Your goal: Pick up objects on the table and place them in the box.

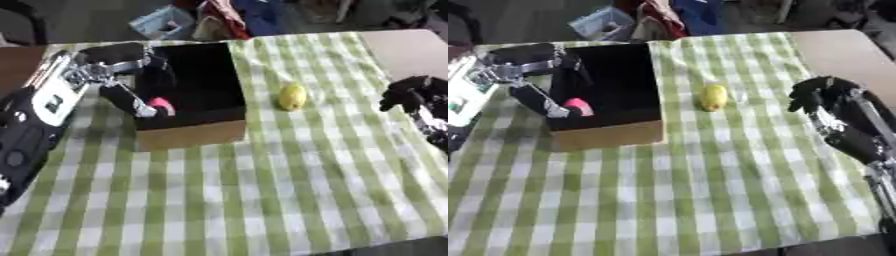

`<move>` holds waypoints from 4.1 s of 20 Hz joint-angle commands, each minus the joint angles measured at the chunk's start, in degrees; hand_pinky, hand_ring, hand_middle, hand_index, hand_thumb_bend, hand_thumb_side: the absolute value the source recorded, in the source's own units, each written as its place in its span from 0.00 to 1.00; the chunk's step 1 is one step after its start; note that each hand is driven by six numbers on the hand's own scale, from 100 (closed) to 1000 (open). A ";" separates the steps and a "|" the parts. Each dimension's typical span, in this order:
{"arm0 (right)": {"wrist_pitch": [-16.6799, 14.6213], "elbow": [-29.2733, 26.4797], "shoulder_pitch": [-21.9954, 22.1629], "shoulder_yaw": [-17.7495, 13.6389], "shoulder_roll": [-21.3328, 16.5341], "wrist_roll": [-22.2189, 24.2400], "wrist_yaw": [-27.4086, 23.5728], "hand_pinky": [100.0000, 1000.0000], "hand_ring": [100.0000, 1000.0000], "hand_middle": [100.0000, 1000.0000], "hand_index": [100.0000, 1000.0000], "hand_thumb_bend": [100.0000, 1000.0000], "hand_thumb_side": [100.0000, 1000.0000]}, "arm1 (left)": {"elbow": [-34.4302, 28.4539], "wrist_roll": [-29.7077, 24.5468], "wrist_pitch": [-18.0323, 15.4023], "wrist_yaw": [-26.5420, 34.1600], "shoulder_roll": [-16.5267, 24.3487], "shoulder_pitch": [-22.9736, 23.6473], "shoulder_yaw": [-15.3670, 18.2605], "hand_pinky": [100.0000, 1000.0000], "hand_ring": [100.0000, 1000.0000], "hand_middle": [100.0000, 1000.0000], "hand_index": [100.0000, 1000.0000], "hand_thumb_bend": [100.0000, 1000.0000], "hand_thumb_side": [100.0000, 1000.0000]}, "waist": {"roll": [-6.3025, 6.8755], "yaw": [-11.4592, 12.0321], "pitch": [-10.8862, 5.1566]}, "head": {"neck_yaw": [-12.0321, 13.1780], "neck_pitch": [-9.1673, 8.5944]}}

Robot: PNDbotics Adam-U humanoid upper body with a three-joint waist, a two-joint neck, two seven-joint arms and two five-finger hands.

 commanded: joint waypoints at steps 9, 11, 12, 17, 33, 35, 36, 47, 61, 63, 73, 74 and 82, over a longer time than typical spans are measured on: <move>-1.50 0.44 -3.93 0.47 -5.88 0.61 0.95 0.68 0.53 0.56 0.70 0.00 0.34 | -10.81 7.31 4.83 12.55 5.27 0.11 2.71 0.58 0.51 0.53 0.71 0.34 0.17 | -0.35 1.53 -1.18 | -0.97 -0.86; -2.23 1.02 -5.52 1.18 -8.17 0.84 1.39 0.68 0.53 0.56 0.70 0.00 0.33 | -14.71 8.28 6.96 16.74 6.64 1.13 3.43 0.58 0.50 0.52 0.71 0.33 0.16 | -0.48 2.04 -1.28 | -1.37 -1.04; -2.62 1.39 -6.37 1.57 -9.38 0.99 1.62 0.68 0.53 0.56 0.71 0.00 0.30 | -16.60 8.73 8.12 18.91 7.23 1.73 3.99 0.57 0.49 0.51 0.70 0.30 0.13 | -0.61 2.38 -1.39 | -1.61 -1.05; -4.73 4.92 -11.01 3.69 -15.11 2.07 2.79 0.68 0.54 0.57 0.71 0.00 0.25 | -26.93 10.61 14.57 29.97 9.74 7.24 7.81 0.56 0.48 0.50 0.69 0.23 0.12 | -1.14 4.28 -1.81 | -2.77 -1.14; -12.13 23.12 -23.06 7.34 -17.21 9.94 13.15 0.70 0.59 0.62 0.80 0.00 0.25 | -44.65 15.62 24.28 37.83 8.34 30.38 19.19 0.54 0.46 0.48 0.68 0.12 0.22 | -2.42 9.78 -1.87 | -5.92 -1.13; -13.18 25.08 -23.79 7.21 -16.21 10.23 15.69 0.71 0.60 0.64 0.80 0.00 0.31 | -45.59 15.49 24.29 37.60 8.04 31.74 19.51 0.54 0.46 0.48 0.68 0.12 0.24 | -2.39 10.16 -1.86 | -6.18 -1.02; -13.76 26.00 -24.10 7.12 -15.72 10.30 16.86 0.71 0.62 0.65 0.81 0.00 0.33 | -45.83 15.36 24.30 37.42 7.82 32.24 19.64 0.54 0.46 0.48 0.68 0.12 0.24 | -2.36 10.30 -1.85 | -6.24 -0.95; -17.76 36.89 -28.09 5.17 -8.89 6.23 32.91 0.80 0.77 0.78 0.85 0.20 0.41 | -47.01 13.83 24.30 34.81 5.16 36.06 19.95 0.55 0.46 0.48 0.68 0.11 0.28 | -1.81 11.14 -1.70 | -7.02 -0.41; -17.68 46.56 -30.71 2.59 -3.99 -0.54 47.16 0.81 0.80 0.78 0.84 0.21 0.42 | -46.82 12.32 24.35 33.61 3.42 36.73 19.70 0.55 0.46 0.48 0.69 0.11 0.30 | -1.78 12.83 -1.54 | -7.57 -0.03; -17.48 47.63 -30.71 2.22 -3.75 -1.23 48.29 0.81 0.80 0.78 0.84 0.21 0.44 | -46.84 12.26 24.36 33.55 3.36 36.78 19.73 0.55 0.46 0.48 0.69 0.10 0.30 | -1.78 12.95 -1.50 | -7.61 0.02; -17.24 50.32 -29.92 1.33 -4.31 -2.93 51.53 0.81 0.79 0.77 0.81 0.20 0.44 | -46.49 11.59 24.34 32.79 3.03 37.18 19.91 0.55 0.46 0.49 0.69 0.10 0.31 | -1.89 12.84 -1.40 | -7.46 0.07; -17.27 50.40 -29.83 1.30 -4.41 -2.94 51.69 0.81 0.79 0.77 0.81 0.20 0.44 | -46.43 11.54 24.33 32.72 2.99 37.23 19.95 0.55 0.46 0.49 0.69 0.11 0.31 | -1.88 12.82 -1.40 | -7.46 0.07; -17.39 51.17 -29.38 1.09 -4.63 -2.66 53.00 0.80 0.77 0.75 0.75 0.20 0.44 | -46.23 11.22 24.30 32.49 2.81 37.40 19.96 0.55 0.46 0.49 0.69 0.10 0.32 | -1.81 12.59 -1.41 | -7.51 0.11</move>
